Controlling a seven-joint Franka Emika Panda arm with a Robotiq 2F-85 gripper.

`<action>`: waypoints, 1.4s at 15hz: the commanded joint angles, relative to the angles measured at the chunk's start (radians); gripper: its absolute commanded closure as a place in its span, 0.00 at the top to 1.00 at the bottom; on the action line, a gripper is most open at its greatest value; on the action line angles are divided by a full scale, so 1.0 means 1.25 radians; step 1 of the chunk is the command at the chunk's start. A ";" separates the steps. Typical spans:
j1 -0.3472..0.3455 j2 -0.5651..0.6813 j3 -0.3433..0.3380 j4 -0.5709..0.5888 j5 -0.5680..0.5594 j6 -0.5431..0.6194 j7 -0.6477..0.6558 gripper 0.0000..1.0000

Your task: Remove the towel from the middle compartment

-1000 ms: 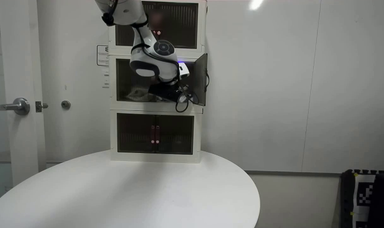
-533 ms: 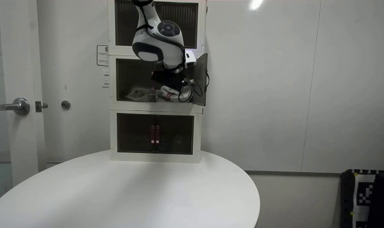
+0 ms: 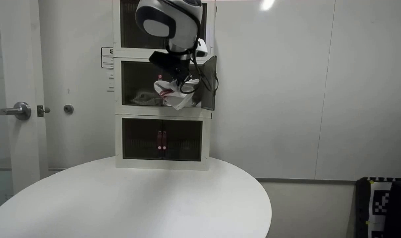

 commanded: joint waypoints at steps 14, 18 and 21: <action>0.376 -0.153 -0.450 -0.513 -0.363 -0.255 0.312 0.08; 0.403 -0.096 -0.428 -0.576 -0.376 -0.151 0.282 0.08; 0.367 -0.040 -0.399 -0.586 -0.326 -0.033 0.180 0.08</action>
